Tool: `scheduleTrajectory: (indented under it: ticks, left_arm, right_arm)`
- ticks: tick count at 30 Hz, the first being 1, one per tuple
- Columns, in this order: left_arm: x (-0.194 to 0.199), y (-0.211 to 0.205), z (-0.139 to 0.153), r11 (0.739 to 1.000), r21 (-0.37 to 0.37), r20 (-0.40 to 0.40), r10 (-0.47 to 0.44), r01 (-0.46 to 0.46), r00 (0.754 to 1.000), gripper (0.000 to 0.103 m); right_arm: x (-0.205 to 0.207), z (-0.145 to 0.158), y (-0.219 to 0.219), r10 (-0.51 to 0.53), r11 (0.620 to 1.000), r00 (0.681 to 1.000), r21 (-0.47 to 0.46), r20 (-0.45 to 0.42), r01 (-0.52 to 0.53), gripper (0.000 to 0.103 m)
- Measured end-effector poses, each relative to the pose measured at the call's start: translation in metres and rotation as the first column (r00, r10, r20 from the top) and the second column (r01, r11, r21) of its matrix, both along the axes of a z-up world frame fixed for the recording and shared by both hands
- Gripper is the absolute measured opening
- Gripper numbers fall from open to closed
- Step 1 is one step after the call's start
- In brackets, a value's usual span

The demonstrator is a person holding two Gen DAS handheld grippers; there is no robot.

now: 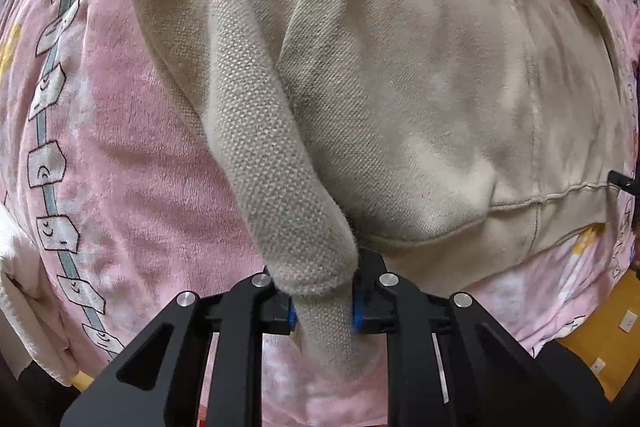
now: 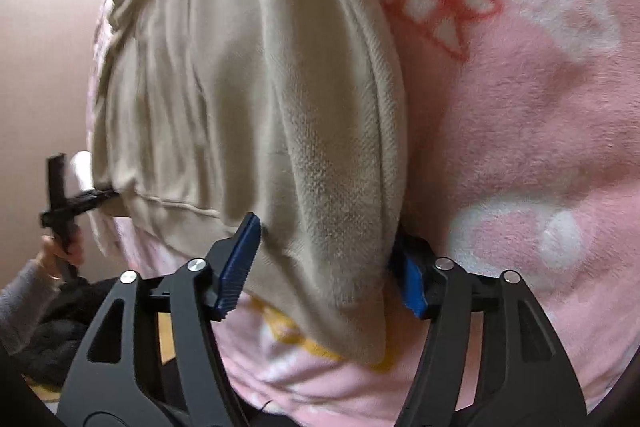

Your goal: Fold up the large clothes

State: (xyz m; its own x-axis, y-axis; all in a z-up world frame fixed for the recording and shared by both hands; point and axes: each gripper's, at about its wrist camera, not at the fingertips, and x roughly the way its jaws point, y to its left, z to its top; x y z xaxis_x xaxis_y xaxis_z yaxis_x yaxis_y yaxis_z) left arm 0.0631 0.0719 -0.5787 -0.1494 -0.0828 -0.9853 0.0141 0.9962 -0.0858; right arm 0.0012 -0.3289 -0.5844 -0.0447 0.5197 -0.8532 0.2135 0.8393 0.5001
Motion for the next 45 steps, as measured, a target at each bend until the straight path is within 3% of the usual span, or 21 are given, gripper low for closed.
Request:
scheduleTrajectory:
  ticks: [2,6,11,21,28,35,39,42,45]
  left_arm:
    - [-0.004,0.008,-0.003,1.0,-0.005,0.001,0.005,-0.005,1.0,0.016]
    - [-0.011,0.024,0.004,1.0,-0.007,0.02,0.004,-0.004,1.0,0.014]
    - [-0.023,0.035,0.021,1.0,0.007,0.068,0.024,-0.025,0.997,0.013]
    - [-0.047,0.037,0.067,0.996,0.063,0.142,0.052,-0.061,0.989,0.013]
    - [-0.034,0.046,0.124,0.987,0.06,0.209,0.133,-0.149,0.969,0.012]
    - [-0.031,0.071,0.193,0.974,0.028,0.28,0.207,-0.224,0.937,0.011]
    - [-0.034,0.071,0.237,0.978,0.046,0.368,0.172,-0.203,0.914,0.01]
    - [-0.027,0.068,0.259,0.982,0.054,0.417,0.141,-0.179,0.898,0.009]
    - [-0.008,0.065,0.271,0.985,0.071,0.452,0.111,-0.16,0.885,0.009]
  right_arm:
    - [0.001,0.001,0.007,0.03,0.999,0.999,-0.041,0.027,-0.029,0.059]
    - [-0.006,0.012,-0.002,-0.047,0.997,0.998,-0.064,0.048,0.05,0.025]
    - [-0.006,0.034,0.006,-0.063,0.996,0.995,-0.061,0.083,0.068,0.01]
    - [0.001,0.092,0.025,-0.09,0.995,0.985,-0.024,0.148,0.095,0.009]
    - [0.027,0.155,0.022,-0.176,0.984,0.958,0.064,0.228,0.165,0.009]
    - [0.031,0.2,0.003,-0.421,0.891,0.89,0.265,0.175,0.369,0.009]
    - [0.03,0.241,0.001,-0.475,0.856,0.854,0.337,0.213,0.392,0.009]
    - [0.038,0.267,-0.003,-0.477,0.858,0.834,0.354,0.276,0.373,0.009]
    - [0.056,0.273,-0.002,-0.513,0.828,0.816,0.404,0.267,0.388,0.009]
